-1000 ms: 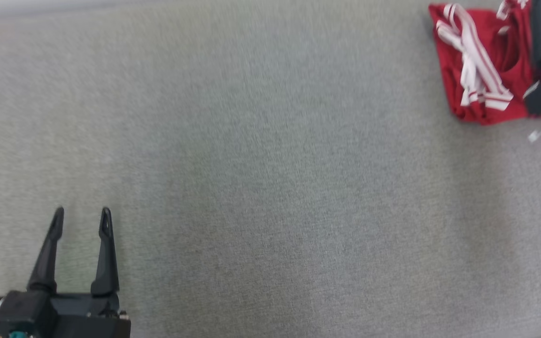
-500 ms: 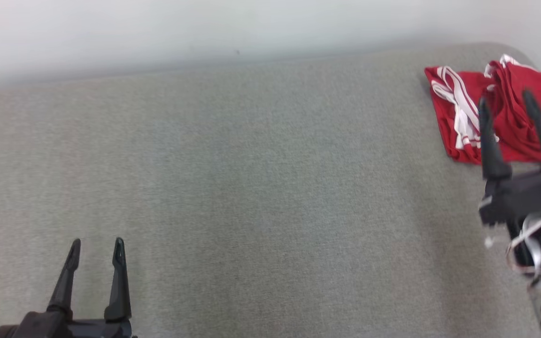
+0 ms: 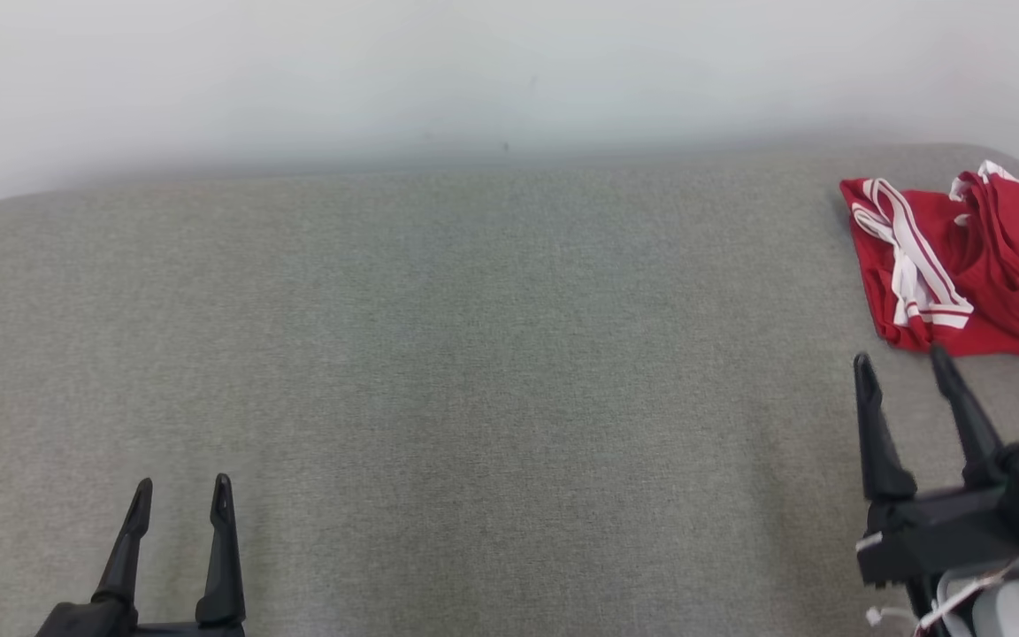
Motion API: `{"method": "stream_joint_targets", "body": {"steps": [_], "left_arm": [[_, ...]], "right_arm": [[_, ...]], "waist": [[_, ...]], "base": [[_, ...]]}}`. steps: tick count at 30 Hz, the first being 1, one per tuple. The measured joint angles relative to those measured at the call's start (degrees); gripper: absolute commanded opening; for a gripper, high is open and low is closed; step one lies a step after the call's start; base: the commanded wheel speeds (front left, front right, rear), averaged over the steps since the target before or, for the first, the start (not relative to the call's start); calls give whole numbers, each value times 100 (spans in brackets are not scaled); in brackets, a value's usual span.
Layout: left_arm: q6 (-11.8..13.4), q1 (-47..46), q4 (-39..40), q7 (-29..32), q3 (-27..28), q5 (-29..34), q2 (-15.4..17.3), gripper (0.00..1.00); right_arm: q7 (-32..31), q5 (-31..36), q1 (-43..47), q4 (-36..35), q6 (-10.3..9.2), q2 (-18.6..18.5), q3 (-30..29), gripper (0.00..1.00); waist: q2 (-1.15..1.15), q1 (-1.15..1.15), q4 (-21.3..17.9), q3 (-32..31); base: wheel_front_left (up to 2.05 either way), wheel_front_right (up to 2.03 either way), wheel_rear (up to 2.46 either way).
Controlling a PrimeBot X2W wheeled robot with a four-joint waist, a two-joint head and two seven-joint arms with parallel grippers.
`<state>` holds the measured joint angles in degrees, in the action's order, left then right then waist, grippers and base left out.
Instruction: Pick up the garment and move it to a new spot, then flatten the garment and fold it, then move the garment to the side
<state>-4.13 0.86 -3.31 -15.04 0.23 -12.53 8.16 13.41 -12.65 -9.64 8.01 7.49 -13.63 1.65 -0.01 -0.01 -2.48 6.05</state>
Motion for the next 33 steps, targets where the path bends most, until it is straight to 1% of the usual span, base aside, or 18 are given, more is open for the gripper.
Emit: {"method": "stream_joint_targets", "body": {"steps": [8,13,20,28,29,33], "left_arm": [[-51,29,-174,-1,74,44,-53,100],[-89,76,-286,0,120,59,-68,100],[-100,180,-411,0,147,59,-119,100],[-129,269,-478,0,138,113,-147,100],[-136,272,-480,0,140,118,-146,0],[-143,301,-687,26,131,116,-197,0]], "right_arm": [[5,16,648,-279,0,344,-76,100],[16,27,1014,-324,0,505,-69,100],[24,24,1324,-280,-1,589,-88,100],[34,7,1445,-185,0,645,-115,100],[46,7,1445,-179,-1,645,-112,0],[14,1,1500,30,0,671,-89,0]], "waist": [[0,0,156,-178],[1,0,214,-328],[0,0,274,-524],[1,0,322,-637],[0,0,321,-639],[1,1,321,-640]], "base": [[0,0,0],[0,0,0],[0,0,0],[0,0,0],[0,0,0],[0,0,0]]}}
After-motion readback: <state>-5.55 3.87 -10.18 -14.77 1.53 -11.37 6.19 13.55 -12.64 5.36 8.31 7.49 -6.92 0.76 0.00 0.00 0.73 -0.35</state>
